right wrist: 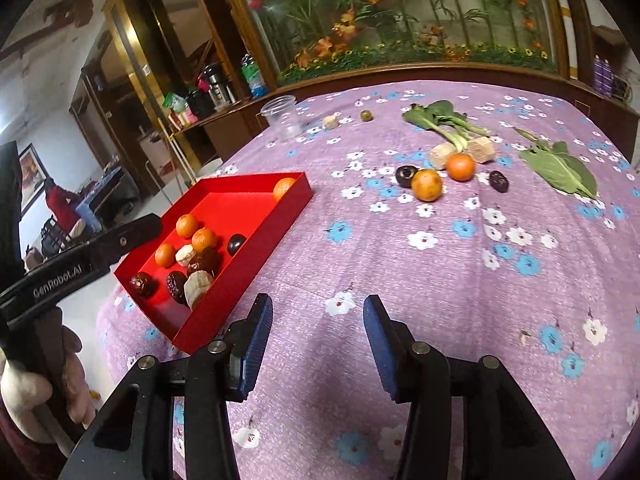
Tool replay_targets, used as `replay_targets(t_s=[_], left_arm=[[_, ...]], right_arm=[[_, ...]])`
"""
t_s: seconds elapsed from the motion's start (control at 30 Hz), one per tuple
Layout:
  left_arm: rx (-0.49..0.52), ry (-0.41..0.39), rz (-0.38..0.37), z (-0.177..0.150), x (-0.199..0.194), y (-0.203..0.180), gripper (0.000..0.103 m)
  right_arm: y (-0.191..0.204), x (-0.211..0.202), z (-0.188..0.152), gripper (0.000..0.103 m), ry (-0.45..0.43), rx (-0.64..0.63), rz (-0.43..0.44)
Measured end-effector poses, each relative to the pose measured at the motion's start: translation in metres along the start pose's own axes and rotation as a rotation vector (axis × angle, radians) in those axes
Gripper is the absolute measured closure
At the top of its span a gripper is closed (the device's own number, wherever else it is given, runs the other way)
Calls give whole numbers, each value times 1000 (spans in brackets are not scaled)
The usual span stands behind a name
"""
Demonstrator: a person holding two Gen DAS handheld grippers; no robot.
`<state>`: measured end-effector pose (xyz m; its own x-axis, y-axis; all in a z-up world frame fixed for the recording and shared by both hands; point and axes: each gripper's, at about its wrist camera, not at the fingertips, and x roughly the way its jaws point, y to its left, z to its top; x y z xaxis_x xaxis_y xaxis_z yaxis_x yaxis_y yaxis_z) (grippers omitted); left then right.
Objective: Organize fruits
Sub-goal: 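Move both tools back toward the oranges in the pile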
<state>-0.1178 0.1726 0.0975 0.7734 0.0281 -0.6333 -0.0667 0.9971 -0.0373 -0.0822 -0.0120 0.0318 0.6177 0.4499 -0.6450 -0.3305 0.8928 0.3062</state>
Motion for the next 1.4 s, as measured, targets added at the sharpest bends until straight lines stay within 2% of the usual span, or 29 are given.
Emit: replay_targets(t_s=[0.27, 0.4, 0.8, 1.2, 1.4], left_arm=[[87, -24, 54, -3, -10, -25, 31], [116, -16, 70, -4, -9, -35, 31], [175, 26, 90, -5, 9, -58, 31], [240, 96, 59, -2, 38, -83, 31], [265, 97, -2, 25, 50, -96, 31]], right_arm=[[-9, -15, -4, 51, -30, 20, -8], [-16, -21, -6, 47, -43, 36, -15], [-36, -22, -6, 47, -44, 74, -23], [-67, -26, 10, 47, -58, 102, -70], [-90, -31, 28, 47, -67, 92, -143]])
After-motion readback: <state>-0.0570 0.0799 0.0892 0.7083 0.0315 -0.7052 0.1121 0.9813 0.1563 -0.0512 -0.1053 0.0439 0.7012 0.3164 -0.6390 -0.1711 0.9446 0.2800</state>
